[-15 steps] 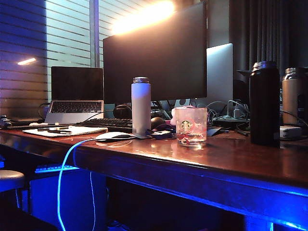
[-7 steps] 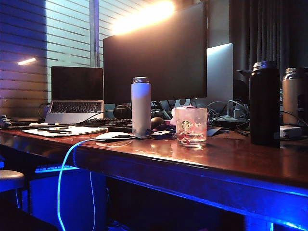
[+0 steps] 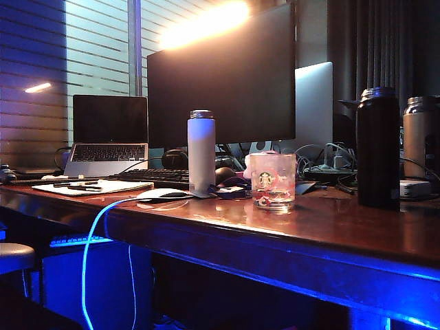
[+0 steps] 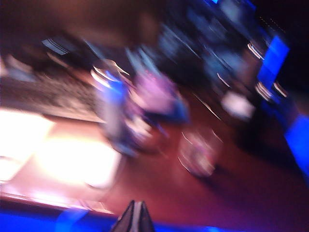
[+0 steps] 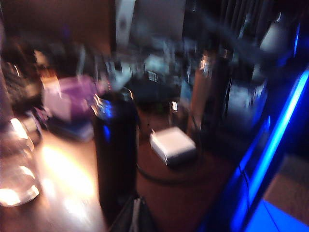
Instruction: Pick up the black thermos, pour a little water from inside into the glass cup, then place the black thermos back on the table.
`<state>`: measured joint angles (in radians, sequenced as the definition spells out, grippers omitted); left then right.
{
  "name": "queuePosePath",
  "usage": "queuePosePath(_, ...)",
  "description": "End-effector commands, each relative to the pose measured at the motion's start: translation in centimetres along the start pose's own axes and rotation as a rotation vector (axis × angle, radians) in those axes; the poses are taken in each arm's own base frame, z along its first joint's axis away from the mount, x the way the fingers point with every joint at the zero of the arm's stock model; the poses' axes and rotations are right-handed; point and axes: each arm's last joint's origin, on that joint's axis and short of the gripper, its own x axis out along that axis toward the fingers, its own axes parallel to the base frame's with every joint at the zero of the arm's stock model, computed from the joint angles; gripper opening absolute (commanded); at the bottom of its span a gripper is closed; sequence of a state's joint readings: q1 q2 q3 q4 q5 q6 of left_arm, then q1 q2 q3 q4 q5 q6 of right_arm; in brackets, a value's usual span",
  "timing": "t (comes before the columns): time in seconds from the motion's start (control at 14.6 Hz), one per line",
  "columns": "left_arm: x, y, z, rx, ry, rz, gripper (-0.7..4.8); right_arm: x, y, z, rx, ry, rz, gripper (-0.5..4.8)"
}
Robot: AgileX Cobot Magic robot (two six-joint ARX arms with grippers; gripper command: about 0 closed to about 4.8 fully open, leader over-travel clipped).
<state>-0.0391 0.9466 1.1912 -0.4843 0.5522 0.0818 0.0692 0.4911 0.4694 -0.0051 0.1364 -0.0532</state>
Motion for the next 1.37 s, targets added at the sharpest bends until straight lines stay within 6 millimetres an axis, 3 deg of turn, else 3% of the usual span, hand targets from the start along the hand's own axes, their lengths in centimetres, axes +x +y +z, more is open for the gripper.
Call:
queuePosePath(0.07,2.7,-0.1,0.6,0.051,0.206,-0.131,-0.02,3.7,0.5,-0.3,-0.025,0.11,0.004,-0.05)
queuePosePath(0.27,5.8,-1.1,1.2,0.118,0.311,-0.152,-0.02,6.1,0.9,-1.1,-0.015,0.113,0.014,-0.05)
queuePosePath(0.55,8.1,-0.3,1.7,0.146,0.278,-0.116,-0.03,7.2,0.9,-0.9,-0.004,0.033,0.015,-0.04)
queuePosePath(1.03,8.6,-0.1,2.0,0.161,0.24,-0.099,-0.02,10.8,1.6,-3.5,-0.009,0.08,0.024,0.01)
queuePosePath(1.1,8.6,-0.1,2.0,0.161,0.241,-0.099,-0.02,11.0,1.6,-3.8,-0.01,0.088,0.025,0.69)
queuePosePath(1.23,8.6,-0.1,2.0,0.161,0.241,-0.098,-0.02,11.5,1.8,-4.0,-0.009,0.078,0.056,4.79)
queuePosePath(1.37,8.6,-0.1,2.0,0.161,0.241,-0.099,-0.02,12.4,2.0,-4.4,-0.003,0.027,0.083,4.79)
